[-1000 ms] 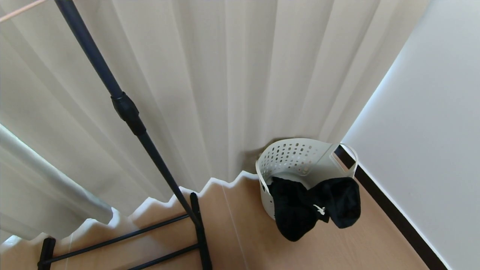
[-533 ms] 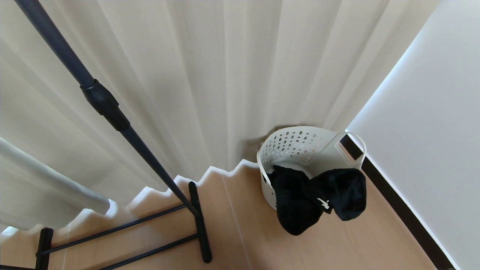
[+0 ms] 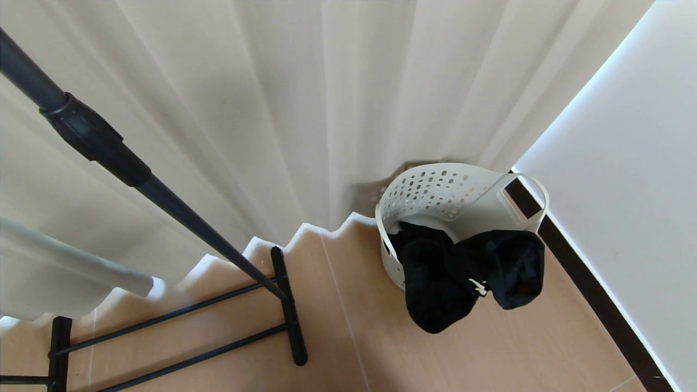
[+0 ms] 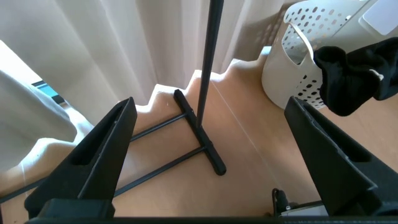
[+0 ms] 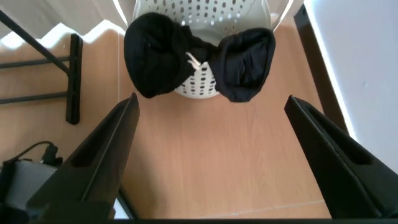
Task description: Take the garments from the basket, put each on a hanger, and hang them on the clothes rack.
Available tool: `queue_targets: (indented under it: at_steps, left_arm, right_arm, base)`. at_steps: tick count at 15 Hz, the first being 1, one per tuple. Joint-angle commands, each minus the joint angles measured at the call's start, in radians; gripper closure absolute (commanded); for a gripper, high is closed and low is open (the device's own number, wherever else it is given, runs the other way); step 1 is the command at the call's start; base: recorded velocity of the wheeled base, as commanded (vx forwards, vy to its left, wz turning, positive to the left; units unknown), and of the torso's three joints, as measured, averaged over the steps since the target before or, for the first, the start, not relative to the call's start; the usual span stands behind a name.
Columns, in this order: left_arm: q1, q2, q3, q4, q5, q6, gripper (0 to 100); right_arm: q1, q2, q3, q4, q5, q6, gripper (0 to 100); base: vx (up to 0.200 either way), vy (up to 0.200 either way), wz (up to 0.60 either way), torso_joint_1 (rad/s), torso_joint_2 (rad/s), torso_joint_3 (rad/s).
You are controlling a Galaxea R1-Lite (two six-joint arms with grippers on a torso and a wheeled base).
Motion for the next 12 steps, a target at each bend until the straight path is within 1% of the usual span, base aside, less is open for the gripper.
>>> queue_targets:
  at_steps: [1, 3, 4, 5, 7, 8, 9, 10, 11, 12]
  left_arm:
    - [0.001, 0.001, 0.0, 0.0, -0.002, -0.003, 0]
    - [0.001, 0.001, 0.0, -0.003, 0.0, 0.0, 0]
    - [0.001, 0.001, 0.0, -0.003, -0.003, -0.001, 0]
    - [0.001, 0.001, 0.0, -0.004, -0.003, -0.001, 0]
    - [0.001, 0.001, 0.0, -0.004, -0.003, -0.001, 0]
    - [0.001, 0.001, 0.0, -0.004, -0.003, -0.001, 0]
    - [0.001, 0.001, 0.0, -0.004, -0.003, -0.001, 0]
    - [0.001, 0.001, 0.0, -0.004, -0.003, -0.001, 0]
    - [0.001, 0.001, 0.0, -0.004, -0.003, -0.001, 0]
    - [0.001, 0.001, 0.0, -0.004, -0.003, -0.001, 0]
  right_arm:
    - [0.008, 0.178, -0.004, 0.013, 0.0, -0.004, 0]
    - [0.032, 0.332, -0.004, 0.007, 0.003, -0.037, 0]
    - [0.051, 0.382, -0.015, 0.001, 0.011, -0.078, 0]
    - [0.066, 0.436, -0.059, 0.011, 0.014, -0.096, 0]
    - [0.113, 0.641, -0.191, 0.007, 0.014, -0.113, 0]
    - [0.126, 0.704, -0.227, 0.007, 0.014, -0.113, 0]
    - [0.184, 0.884, -0.322, -0.002, 0.006, -0.118, 0]
    - [0.184, 0.884, -0.322, -0.002, 0.006, -0.118, 0]
    - [0.276, 1.126, -0.477, -0.002, -0.031, -0.141, 0]
    - [0.316, 1.241, -0.57, -0.001, -0.068, -0.17, 0]
  base:
    - [0.0, 0.0, 0.0, -0.002, 0.0, -0.071]
    - [0.0, 0.0, 0.0, 0.0, 0.0, 0.0]
    - [0.0, 0.0, 0.0, 0.0, 0.0, 0.0]
    - [0.0, 0.0, 0.0, 0.0, 0.0, 0.0]
    - [0.0, 0.0, 0.0, 0.0, 0.0, 0.0]
    - [0.0, 0.0, 0.0, 0.0, 0.0, 0.0]
    - [0.0, 0.0, 0.0, 0.0, 0.0, 0.0]
    - [0.0, 0.0, 0.0, 0.0, 0.0, 0.0]
    - [0.0, 0.0, 0.0, 0.0, 0.0, 0.0]
    - [0.0, 0.0, 0.0, 0.0, 0.0, 0.0]
